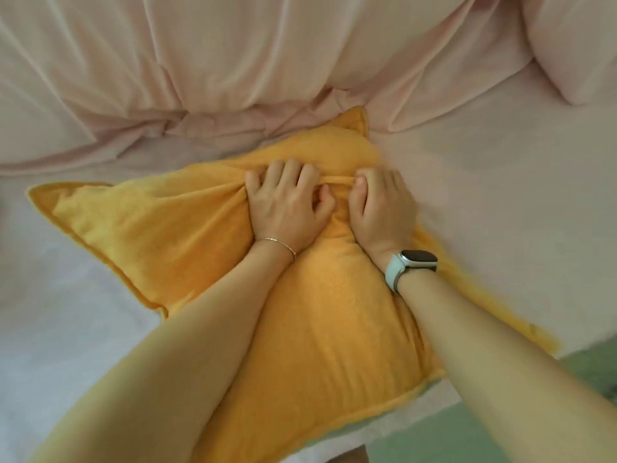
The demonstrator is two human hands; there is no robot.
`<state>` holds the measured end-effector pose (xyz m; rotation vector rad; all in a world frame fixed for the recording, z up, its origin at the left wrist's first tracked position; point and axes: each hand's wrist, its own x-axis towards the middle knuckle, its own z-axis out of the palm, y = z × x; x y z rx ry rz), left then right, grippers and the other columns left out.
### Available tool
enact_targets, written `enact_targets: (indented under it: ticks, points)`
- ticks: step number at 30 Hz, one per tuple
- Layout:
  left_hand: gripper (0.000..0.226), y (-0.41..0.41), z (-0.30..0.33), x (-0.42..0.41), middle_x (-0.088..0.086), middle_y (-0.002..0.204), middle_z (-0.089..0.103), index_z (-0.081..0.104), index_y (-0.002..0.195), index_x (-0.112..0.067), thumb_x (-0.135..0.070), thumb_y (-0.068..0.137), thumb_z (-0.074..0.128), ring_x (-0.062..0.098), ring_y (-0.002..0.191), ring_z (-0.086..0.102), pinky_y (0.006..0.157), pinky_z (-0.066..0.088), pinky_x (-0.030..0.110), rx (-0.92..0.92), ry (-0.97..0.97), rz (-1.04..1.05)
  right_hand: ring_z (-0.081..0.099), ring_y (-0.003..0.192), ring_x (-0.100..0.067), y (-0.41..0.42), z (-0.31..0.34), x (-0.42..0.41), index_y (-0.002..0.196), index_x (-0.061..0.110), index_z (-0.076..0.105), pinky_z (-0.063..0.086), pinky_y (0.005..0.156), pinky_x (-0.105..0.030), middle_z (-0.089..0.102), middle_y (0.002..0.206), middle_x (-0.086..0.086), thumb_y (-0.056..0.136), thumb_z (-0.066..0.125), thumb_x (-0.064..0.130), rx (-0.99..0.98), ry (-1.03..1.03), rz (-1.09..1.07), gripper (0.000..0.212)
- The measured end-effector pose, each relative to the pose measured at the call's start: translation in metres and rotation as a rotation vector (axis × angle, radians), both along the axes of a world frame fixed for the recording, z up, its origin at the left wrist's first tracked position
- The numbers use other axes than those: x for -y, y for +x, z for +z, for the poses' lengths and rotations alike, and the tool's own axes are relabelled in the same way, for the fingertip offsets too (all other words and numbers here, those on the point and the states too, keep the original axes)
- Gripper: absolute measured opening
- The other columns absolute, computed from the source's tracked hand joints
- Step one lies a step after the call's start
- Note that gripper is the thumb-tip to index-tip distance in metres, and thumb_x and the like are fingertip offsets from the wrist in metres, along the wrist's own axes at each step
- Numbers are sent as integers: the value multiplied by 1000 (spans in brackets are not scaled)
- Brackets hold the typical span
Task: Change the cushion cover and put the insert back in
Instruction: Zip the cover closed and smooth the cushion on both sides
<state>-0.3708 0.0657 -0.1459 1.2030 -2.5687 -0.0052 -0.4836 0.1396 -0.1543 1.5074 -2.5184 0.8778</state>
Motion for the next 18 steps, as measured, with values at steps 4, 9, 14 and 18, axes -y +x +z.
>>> enact_targets:
  ticks: [4, 9, 14, 18]
  points:
    - [40, 68, 28, -64, 10, 121, 60, 59, 117, -16, -37, 84, 50, 26, 117, 48, 103, 26, 43, -26, 158, -44, 48, 113, -21, 52, 44, -79, 126, 6, 52, 35, 95, -35, 58, 123, -9, 88, 42, 20, 175, 130, 63, 41]
    - [39, 116, 60, -77, 9, 121, 61, 59, 113, -15, -43, 92, 42, 30, 113, 55, 92, 36, 41, 121, 242, 72, 40, 126, -27, 97, 85, -149, 133, 5, 45, 33, 104, -45, 45, 137, -13, 89, 48, 40, 142, 272, -38, 56]
    - [43, 92, 110, -44, 10, 94, 65, 53, 102, -11, -46, 97, 28, 34, 88, 60, 67, 30, 34, 104, 413, 189, 56, 96, -34, 79, 94, -122, 95, 6, 62, 35, 86, -40, 62, 98, -10, 85, 60, 28, 271, 262, -199, 24]
    - [33, 119, 132, -83, 18, 94, 65, 53, 101, -5, -33, 98, 38, 37, 89, 57, 68, 27, 32, -272, 535, 561, 58, 87, -29, 48, 122, -68, 78, 15, 66, 27, 78, -34, 66, 85, -3, 82, 58, 24, 42, 95, -81, 13]
